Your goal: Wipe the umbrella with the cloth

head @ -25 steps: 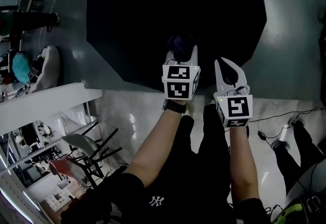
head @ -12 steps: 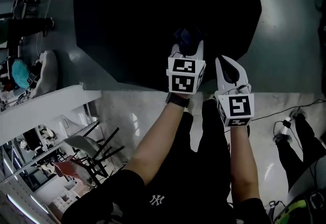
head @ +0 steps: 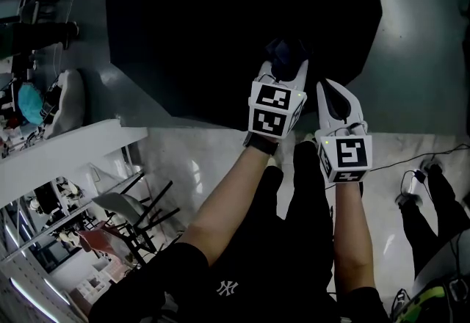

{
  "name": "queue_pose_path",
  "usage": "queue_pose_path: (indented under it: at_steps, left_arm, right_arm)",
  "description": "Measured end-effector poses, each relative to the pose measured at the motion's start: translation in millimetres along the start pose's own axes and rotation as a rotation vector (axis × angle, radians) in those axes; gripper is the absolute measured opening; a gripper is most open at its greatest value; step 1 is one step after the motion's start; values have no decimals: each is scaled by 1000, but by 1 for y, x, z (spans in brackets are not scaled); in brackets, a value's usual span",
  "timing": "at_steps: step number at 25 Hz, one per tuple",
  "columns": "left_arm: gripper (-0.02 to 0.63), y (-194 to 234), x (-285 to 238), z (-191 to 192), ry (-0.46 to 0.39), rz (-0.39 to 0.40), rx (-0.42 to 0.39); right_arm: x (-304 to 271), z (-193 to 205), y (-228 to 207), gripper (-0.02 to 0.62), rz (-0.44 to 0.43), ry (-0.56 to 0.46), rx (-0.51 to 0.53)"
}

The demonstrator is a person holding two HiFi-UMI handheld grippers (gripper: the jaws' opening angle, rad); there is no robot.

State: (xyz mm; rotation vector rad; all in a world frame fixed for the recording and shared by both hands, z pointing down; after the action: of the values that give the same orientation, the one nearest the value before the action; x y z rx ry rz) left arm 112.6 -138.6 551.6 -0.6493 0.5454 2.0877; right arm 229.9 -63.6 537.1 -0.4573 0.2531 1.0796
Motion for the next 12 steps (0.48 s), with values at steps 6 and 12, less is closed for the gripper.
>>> queue_pose_path:
  at_steps: [6,12]
  left_arm:
    - [173,-1,0,9,-61,62,-51]
    - [173,-7,34,2,-192,175,-63]
  right_arm:
    - [7,7,16,26,24,-3,11]
    - [22,8,33,26,34,-47,-47]
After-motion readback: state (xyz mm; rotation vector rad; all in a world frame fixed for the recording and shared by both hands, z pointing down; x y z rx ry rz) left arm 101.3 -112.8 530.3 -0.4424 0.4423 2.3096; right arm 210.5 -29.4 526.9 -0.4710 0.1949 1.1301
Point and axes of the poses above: the fingertips, and each gripper's own axes: x backward along the fingers, y to its left, z out of its underside, the point moved 8 cm from there along x, backward along the fingers
